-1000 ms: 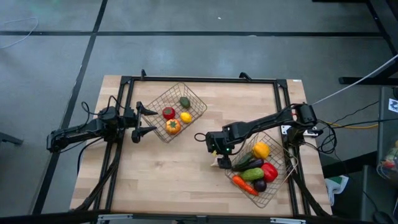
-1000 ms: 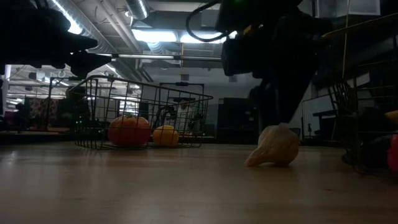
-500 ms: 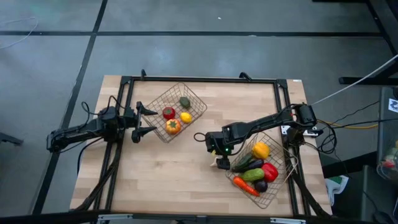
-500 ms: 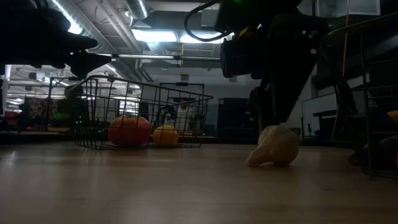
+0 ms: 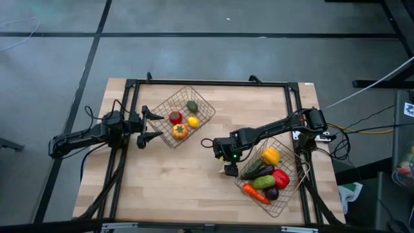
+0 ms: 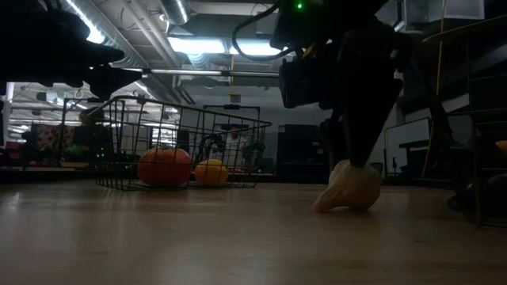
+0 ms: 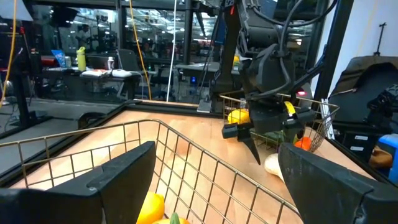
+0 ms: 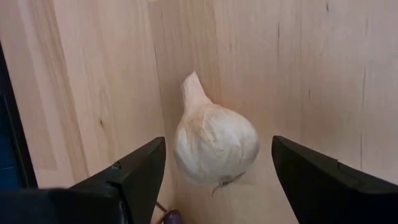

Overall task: Sort produce into baskets
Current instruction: Put the garlic into the bottom basket

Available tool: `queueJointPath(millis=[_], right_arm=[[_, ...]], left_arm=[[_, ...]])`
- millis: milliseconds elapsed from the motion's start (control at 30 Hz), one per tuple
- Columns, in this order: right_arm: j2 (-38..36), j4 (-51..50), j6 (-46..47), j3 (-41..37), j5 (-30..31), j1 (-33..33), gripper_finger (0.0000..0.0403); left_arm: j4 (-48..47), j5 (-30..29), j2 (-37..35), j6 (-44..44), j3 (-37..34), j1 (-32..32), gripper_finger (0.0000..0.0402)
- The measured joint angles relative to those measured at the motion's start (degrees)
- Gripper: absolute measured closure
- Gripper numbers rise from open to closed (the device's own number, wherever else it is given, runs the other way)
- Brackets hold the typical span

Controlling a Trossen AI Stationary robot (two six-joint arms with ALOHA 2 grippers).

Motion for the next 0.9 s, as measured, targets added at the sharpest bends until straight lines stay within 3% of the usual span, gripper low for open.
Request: queueJointPath(millis=[233, 633, 900], right_arm=[[0.00, -0.45, -0.02, 0.00, 0.02, 0.00, 0.0119], [0.00, -0.42, -0.04, 0.00, 0.00, 0.00, 0.0204], [-0.02, -0.44, -0.07, 0.00, 0.00, 0.00, 0.0227]], left_arm=[[0.01, 0.00, -0.01, -0.01, 0.00, -0.01, 0.0066], [0.02, 0.00, -0.01, 0.00, 0.00, 0.00, 0.0066], [0.02, 0.00, -0.01, 0.00, 0.00, -0.01, 0.0066]])
